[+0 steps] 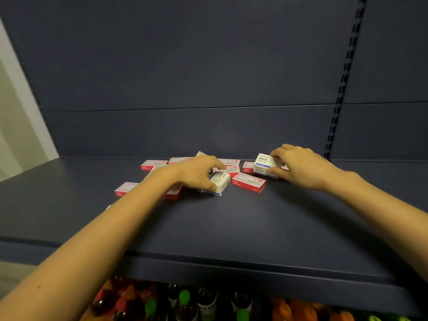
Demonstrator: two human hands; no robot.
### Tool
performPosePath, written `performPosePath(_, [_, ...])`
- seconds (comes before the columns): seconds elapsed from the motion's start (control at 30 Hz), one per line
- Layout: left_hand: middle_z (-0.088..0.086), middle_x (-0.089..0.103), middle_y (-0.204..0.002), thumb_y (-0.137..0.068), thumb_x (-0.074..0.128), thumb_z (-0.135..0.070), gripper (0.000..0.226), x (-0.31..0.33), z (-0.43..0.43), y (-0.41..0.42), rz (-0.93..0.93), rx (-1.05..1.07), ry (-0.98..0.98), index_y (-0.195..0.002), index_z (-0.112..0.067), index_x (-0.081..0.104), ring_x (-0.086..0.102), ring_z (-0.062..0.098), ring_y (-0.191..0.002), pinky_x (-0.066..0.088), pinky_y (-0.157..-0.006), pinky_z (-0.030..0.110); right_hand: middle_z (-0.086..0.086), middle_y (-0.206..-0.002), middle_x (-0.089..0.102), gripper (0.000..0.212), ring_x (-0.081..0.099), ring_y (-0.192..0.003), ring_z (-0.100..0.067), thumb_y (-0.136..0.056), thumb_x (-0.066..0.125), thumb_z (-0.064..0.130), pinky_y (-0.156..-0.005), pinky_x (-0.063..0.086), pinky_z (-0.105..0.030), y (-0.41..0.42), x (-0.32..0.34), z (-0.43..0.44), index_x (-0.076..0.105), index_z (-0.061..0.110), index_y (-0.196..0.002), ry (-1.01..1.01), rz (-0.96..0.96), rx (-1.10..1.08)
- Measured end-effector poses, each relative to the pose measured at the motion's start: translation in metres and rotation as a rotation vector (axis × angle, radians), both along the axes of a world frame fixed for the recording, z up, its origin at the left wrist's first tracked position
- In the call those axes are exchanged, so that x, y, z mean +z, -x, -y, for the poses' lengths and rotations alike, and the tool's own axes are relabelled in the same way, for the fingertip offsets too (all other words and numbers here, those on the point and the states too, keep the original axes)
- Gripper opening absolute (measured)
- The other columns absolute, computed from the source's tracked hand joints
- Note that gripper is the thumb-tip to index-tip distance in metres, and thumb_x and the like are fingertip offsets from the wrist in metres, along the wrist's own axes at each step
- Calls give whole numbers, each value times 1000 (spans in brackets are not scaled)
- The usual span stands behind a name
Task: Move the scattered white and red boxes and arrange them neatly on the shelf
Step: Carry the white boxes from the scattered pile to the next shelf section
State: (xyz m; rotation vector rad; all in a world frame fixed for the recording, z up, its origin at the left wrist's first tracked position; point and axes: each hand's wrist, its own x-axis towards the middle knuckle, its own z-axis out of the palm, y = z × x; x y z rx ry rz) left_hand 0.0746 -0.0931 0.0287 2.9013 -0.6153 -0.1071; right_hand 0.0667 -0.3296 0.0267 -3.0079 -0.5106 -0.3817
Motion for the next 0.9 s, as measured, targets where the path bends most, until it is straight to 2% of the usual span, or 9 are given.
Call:
performPosePath(0.07, [1,42,-141,-77,68,-16,67,-2,0,-6,-38,-45,-13,-137,-18,38,42,18,-127,35,-106,31,-4,-127,50,48,54,-109,-26,-90,49,46,-89,47,-41,9,-1,-1,45,16,-128,-26,-1,-26])
performPosePath(0.17, [1,47,-135,-74,72,-16,66,-3,-2,-12,-35,-106,-12,-133,-17,43,45,17,-122,34,-100,24,-4,-127,51,49,54,-109,-26,-89,49,48,-88,46,-40,22,-5,-1,46,17,-128,-42,12,-60])
performPosePath(0.33, [-2,57,-113,-66,80,-28,57,4,-2,-12,105,-161,51,-116,-18,54,53,14,-99,41,-80,23,-3,-129,50,49,53,-110,-25,-90,47,47,-88,45,-37,44,-12,6,45,16,-129,-58,46,-140])
performPosePath(0.47, [-6,56,-99,-64,80,-32,50,8,17,-4,189,-227,120,-106,-18,56,54,13,-90,44,-74,25,-4,-129,50,49,53,-110,-26,-91,47,46,-88,47,-40,71,-15,20,44,17,-130,-104,68,-203])
performPosePath(0.67, [-6,58,-99,-64,79,-34,52,10,81,15,226,-339,162,-109,-21,56,56,15,-88,45,-75,26,-3,-126,51,42,53,-107,-26,-92,48,42,-84,47,-39,121,-16,68,44,19,-127,-115,94,-295])
performPosePath(0.83, [-8,59,-94,-64,79,-35,47,9,153,40,232,-409,232,-103,-23,57,55,12,-82,39,-67,21,0,-128,50,38,52,-110,-26,-92,47,40,-87,44,-39,164,-14,127,43,22,-125,-110,113,-372])
performPosePath(0.9, [-8,58,-94,-64,79,-36,47,10,186,53,245,-430,245,-104,-22,57,55,13,-82,40,-69,23,-1,-126,50,38,52,-110,-26,-92,48,39,-87,43,-38,180,-12,154,44,20,-125,-114,125,-383])
